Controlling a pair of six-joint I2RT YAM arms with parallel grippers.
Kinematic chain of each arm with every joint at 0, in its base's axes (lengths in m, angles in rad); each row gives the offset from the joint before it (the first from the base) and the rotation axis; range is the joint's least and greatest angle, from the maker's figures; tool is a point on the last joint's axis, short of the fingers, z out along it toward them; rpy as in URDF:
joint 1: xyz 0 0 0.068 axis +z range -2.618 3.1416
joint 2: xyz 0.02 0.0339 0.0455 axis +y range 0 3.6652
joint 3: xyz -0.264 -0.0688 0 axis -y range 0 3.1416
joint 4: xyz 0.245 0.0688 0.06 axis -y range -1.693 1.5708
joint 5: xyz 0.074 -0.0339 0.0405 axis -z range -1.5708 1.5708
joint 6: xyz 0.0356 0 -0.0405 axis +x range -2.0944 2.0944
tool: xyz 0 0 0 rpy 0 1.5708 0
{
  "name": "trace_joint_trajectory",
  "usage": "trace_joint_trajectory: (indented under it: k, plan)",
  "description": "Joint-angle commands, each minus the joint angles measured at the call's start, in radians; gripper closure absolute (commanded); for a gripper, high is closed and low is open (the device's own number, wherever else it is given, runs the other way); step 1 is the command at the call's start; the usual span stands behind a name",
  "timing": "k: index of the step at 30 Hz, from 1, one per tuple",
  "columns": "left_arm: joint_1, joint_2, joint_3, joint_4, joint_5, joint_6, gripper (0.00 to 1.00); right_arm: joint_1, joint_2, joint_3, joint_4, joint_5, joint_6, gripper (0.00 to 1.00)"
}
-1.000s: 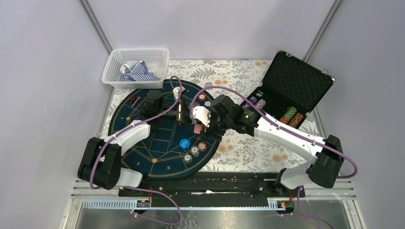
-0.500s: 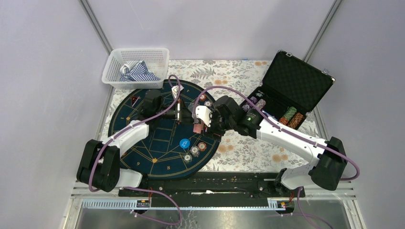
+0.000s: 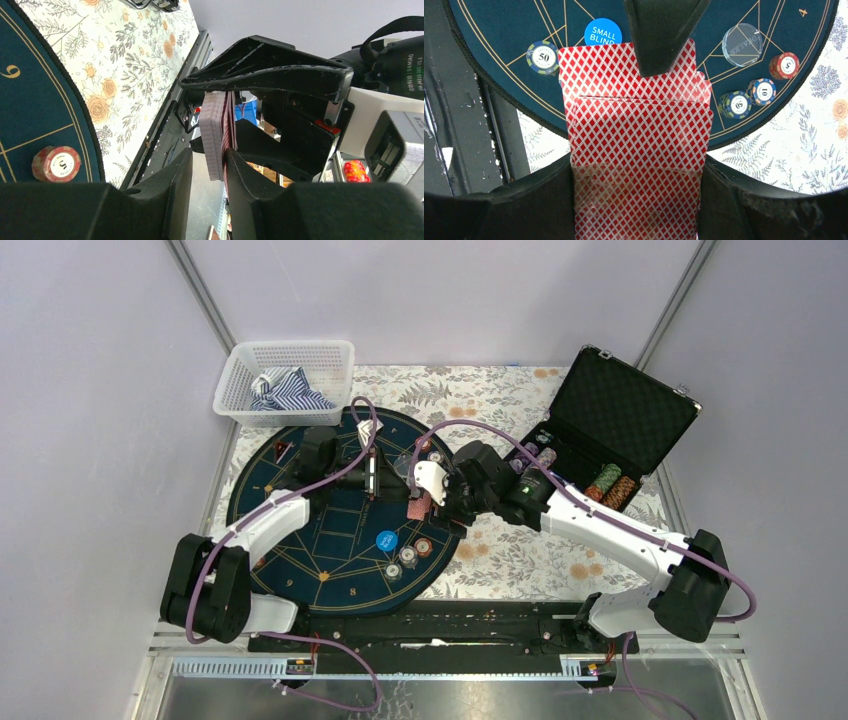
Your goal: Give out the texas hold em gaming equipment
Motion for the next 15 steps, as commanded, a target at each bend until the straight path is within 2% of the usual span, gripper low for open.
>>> trace_joint_trajectory:
  k: [1, 7, 10, 11, 15]
  plan:
    - [0.012, -0.009, 0.051, -0.021, 0.002, 0.053, 0.68, -0.008, -0.04, 0.006, 0.028, -0.029, 0.003, 0.73]
    - [0.023, -0.019, 0.06, -0.022, -0.005, 0.053, 0.76, -0.008, -0.048, -0.017, 0.029, -0.042, -0.008, 0.73]
    - [0.023, -0.026, 0.068, -0.033, -0.013, 0.063, 0.77, -0.008, -0.05, -0.014, 0.031, -0.046, -0.005, 0.74]
    - [0.022, -0.027, 0.072, -0.033, -0.01, 0.063, 0.75, -0.008, -0.05, -0.013, 0.032, -0.045, -0.004, 0.74]
    - [0.021, -0.033, 0.078, -0.042, 0.008, 0.071, 0.53, -0.008, -0.042, -0.014, 0.051, -0.02, -0.001, 0.74]
